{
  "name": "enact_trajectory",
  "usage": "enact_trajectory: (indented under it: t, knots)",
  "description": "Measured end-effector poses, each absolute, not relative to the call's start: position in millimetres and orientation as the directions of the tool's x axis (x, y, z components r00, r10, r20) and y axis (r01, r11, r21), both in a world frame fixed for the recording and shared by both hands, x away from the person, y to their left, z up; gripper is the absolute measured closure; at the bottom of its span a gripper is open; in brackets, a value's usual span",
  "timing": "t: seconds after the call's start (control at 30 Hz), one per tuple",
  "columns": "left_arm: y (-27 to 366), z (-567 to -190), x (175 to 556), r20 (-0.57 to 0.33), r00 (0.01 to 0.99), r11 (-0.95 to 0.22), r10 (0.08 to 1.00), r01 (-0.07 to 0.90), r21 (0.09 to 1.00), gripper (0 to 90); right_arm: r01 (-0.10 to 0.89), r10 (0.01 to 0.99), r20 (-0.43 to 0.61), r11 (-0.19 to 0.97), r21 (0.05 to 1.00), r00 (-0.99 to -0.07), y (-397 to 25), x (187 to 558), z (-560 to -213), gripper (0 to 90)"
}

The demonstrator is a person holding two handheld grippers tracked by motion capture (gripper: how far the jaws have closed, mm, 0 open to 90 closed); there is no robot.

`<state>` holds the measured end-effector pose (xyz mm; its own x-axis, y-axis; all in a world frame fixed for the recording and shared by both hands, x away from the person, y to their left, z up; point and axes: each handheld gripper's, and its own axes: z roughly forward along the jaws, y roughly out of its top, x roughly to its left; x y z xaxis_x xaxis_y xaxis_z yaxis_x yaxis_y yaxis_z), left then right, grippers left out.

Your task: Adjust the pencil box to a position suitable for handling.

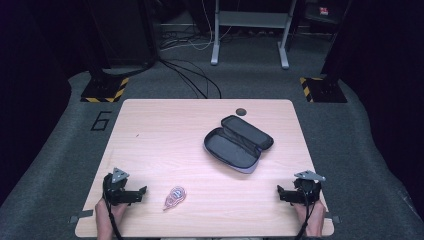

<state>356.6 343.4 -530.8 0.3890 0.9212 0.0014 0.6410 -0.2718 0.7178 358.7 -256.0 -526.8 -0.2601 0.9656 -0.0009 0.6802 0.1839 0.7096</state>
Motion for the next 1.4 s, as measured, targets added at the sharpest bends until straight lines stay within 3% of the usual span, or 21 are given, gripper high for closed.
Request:
enact_trajectory:
  t: [0.3, 1.4]
  knots:
    - [343, -531, 357, 0.003, 0.386, -0.269, 0.922, 0.636, 0.723, 0.7, 0.674, 0.973, 0.025, 0.140, 0.725, -0.228, -260, 356, -513, 0.2]
    - [343, -531, 356, 0.007, 0.386, -0.270, 0.923, 0.633, 0.726, 1.4, 0.659, 0.941, 0.107, 0.141, 0.739, -0.322, -215, 398, -471, 0.0]
